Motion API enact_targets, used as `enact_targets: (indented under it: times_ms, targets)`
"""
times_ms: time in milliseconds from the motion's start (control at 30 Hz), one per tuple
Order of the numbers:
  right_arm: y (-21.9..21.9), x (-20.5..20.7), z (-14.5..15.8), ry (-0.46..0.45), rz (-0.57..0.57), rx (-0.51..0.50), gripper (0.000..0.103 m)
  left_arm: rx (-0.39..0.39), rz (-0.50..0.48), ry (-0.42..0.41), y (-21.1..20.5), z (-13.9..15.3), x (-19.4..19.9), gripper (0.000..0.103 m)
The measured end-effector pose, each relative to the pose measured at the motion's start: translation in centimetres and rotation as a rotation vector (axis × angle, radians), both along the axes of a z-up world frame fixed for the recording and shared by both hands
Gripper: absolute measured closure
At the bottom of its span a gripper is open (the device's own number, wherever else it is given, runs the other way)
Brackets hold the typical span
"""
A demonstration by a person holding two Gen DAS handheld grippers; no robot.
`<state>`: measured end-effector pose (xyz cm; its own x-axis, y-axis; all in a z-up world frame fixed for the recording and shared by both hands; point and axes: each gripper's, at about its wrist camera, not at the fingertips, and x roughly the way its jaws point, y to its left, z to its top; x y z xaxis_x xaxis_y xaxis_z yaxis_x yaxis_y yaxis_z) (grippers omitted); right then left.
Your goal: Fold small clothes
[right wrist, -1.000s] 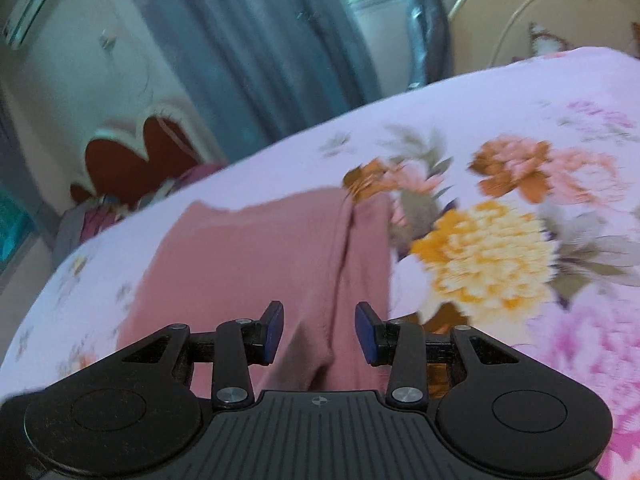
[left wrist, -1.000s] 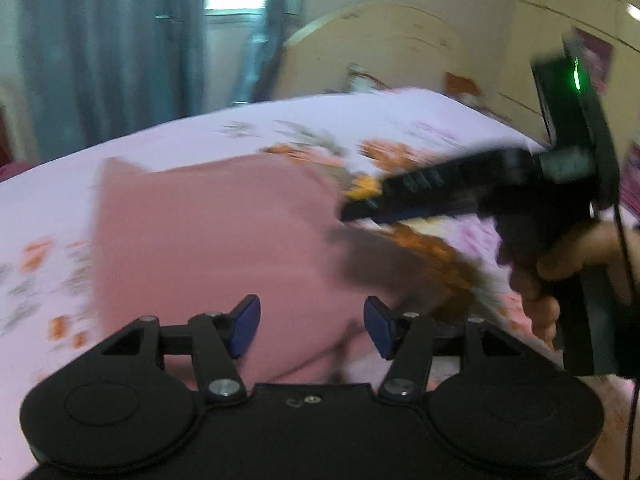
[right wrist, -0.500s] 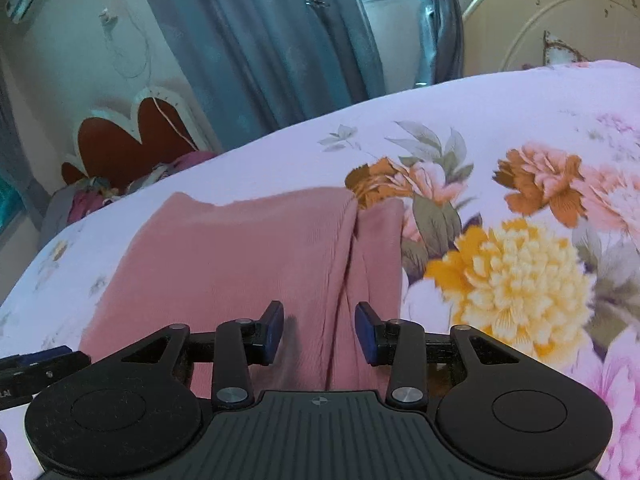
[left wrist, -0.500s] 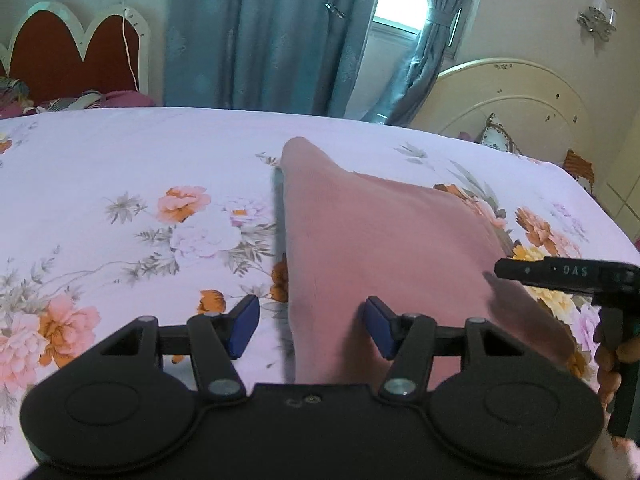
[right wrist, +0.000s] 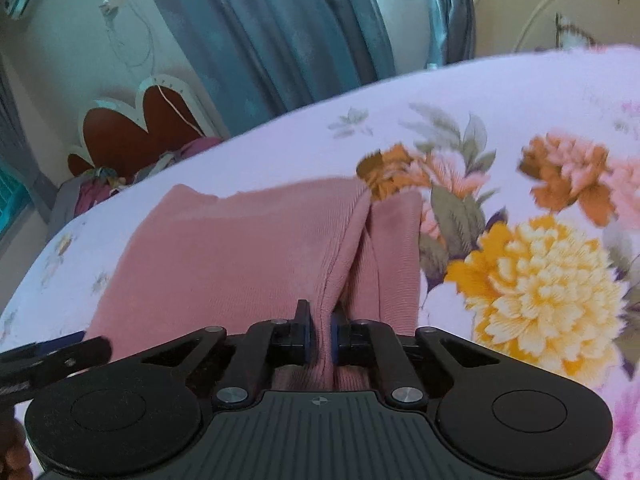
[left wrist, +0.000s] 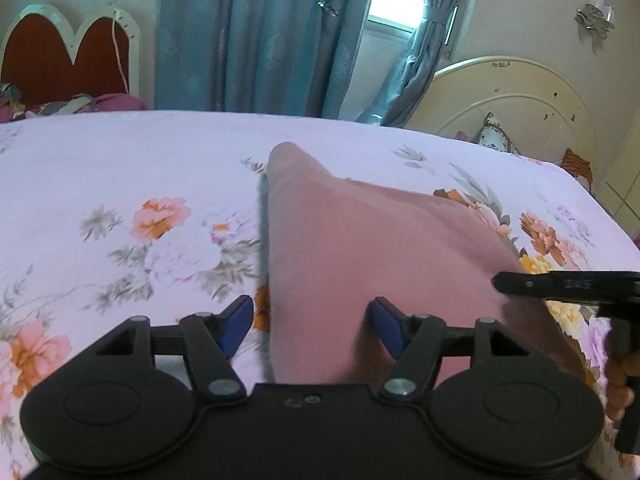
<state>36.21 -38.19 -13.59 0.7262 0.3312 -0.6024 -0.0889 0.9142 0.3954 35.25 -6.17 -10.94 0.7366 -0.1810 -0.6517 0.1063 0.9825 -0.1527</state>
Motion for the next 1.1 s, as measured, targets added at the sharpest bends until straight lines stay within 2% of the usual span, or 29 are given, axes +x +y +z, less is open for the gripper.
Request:
enact_targets:
  times_ms: [100, 167, 200, 267, 367, 500, 567, 633, 667, 700, 733, 767, 833, 867, 967, 1100]
  targets:
    - [-0.9, -1.6, 1.3, -0.032, -0.023, -0.031, 0.096, -0.017, -0.024, -0.004, -0.5, 0.1, 0.1, 0.038]
    - [-1.3, -2.0, 0.8, -0.017, -0.042, -0.072, 0.096, -0.018, -0.044, -0.003, -1.1, -0.1, 0.0, 0.031]
    - [-1.3, -1.7, 0.0, 0.003, -0.039, -0.093, 0.095, -0.015, -0.052, 0.001, -1.4, -0.4, -0.1, 0.031]
    - [-1.4, -1.1, -1.3, 0.024, -0.03, -0.077, 0.095, -0.001, -0.055, 0.018, -1.8, -1.2, 0.1, 0.031]
    - [-1.9, -1.4, -0.4, 0.014, -0.063, -0.051, 0.093, -0.013, -0.043, 0.031, -1.7, -1.6, 0.3, 0.029]
    - [-2.7, -4.4, 1.2, 0.019, -0.059, -0.008, 0.092, -0.032, -0.056, 0.046, -1.8, -1.7, 0.2, 0.029]
    - [-2.4, -6.1, 1.4, 0.031, -0.039, -0.021, 0.091, -0.037, -0.062, 0.054, -1.9, -2.0, 0.2, 0.029]
    - [-2.1, -7.8, 1.2, 0.05, -0.031, -0.011, 0.083, -0.042, -0.062, 0.058, -1.9, -2.2, 0.0, 0.029]
    - [-1.8, -8.3, 1.0, 0.061, -0.03, -0.008, 0.066, -0.048, -0.06, 0.065, -1.8, -2.2, 0.0, 0.029]
    - [-1.5, -8.9, 0.9, 0.063, -0.032, -0.011, 0.055, -0.052, -0.06, 0.07, -1.8, -2.2, 0.0, 0.029]
    - [-1.3, -9.5, 0.8, 0.061, -0.029, -0.016, 0.055, -0.052, -0.062, 0.074, -1.7, -2.2, -0.1, 0.029]
    - [-1.1, -10.0, 0.6, 0.063, -0.024, -0.027, 0.056, -0.05, -0.065, 0.075, -1.7, -2.2, -0.3, 0.029]
    - [-0.8, -10.4, 0.1, 0.07, -0.027, -0.045, 0.088, -0.047, -0.066, 0.079, -1.7, -2.3, -0.6, 0.029]
    - [-0.8, -10.5, -0.2, 0.084, -0.03, -0.037, 0.095, -0.049, -0.066, 0.082, -1.7, -2.3, -0.8, 0.029]
    - [-0.9, -10.6, -0.4, 0.099, -0.032, -0.041, 0.095, -0.056, -0.062, 0.091, -1.8, -2.5, -1.2, 0.029]
    - [-1.2, -10.9, -1.0, 0.108, -0.084, -0.166, 0.1, -0.082, -0.058, 0.119, -1.8, -2.6, -1.5, 0.029]
